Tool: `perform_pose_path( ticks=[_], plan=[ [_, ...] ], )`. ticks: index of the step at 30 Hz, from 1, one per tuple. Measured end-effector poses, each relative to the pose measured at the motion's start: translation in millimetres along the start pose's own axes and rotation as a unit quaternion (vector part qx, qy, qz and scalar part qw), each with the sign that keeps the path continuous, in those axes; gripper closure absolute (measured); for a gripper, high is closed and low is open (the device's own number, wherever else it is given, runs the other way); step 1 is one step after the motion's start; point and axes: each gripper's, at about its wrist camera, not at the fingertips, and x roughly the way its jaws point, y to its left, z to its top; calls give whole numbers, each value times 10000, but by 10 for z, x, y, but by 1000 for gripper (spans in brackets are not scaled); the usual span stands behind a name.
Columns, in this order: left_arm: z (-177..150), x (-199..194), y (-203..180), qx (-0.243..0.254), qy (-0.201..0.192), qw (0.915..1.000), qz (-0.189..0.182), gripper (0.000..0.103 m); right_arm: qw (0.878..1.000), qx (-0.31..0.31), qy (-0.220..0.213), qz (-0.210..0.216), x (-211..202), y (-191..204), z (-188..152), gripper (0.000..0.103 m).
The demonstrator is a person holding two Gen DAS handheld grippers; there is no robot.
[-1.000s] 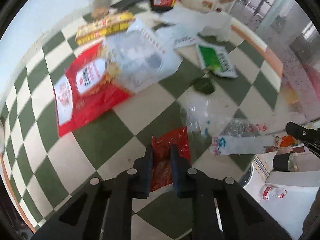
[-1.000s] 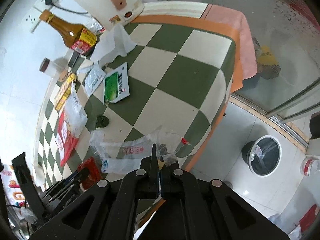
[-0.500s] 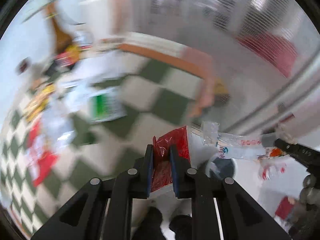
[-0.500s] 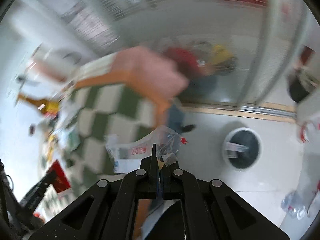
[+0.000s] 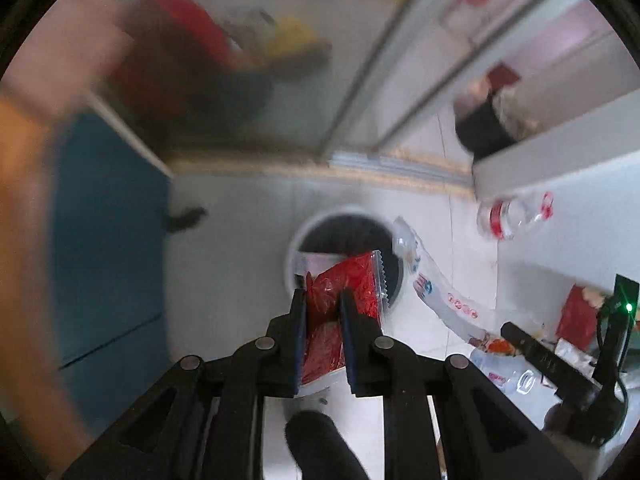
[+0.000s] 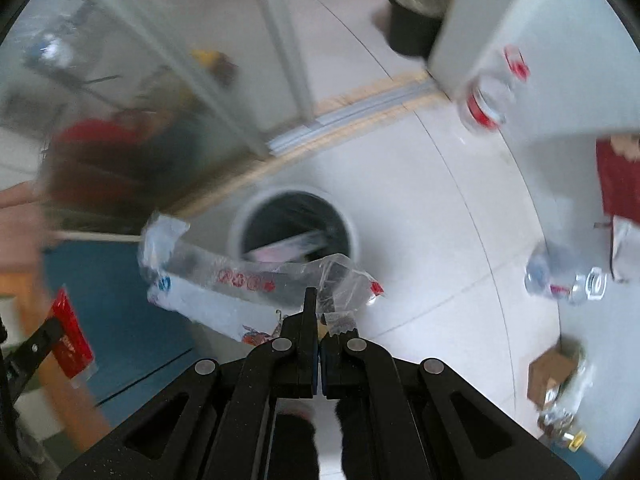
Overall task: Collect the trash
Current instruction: 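Carry the wrapper and bag over the bin and open both tools to drop them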
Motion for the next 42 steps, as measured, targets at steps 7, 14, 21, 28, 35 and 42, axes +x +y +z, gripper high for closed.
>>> perform_pose_path(
  ticks=[7, 14, 21, 28, 35, 42],
  plan=[
    [152, 1983, -116, 48, 899, 9958, -182, 88, 9995, -11, 200, -234, 1512, -225, 183, 103],
    [131, 2478, -116, 227, 890, 9957, 150, 47, 9986, -84, 518, 63, 2255, -186, 245, 95],
    [110, 2046, -14, 342, 367, 9975, 496, 0, 9973, -136, 337, 641, 2017, -178, 180, 12],
    [-57, 1248, -142, 595, -173, 9922, 1079, 0, 9969, -641, -66, 452, 1252, -78, 129, 0],
    [-263, 280, -340, 480, -332, 9927, 1052, 0, 9944, -1006, -314, 88, 302, -18, -25, 0],
    [-504, -895, -656, 583, -663, 9910, 1009, 0, 9889, -1286, -749, -17, -1132, -60, -333, 0]
  ],
)
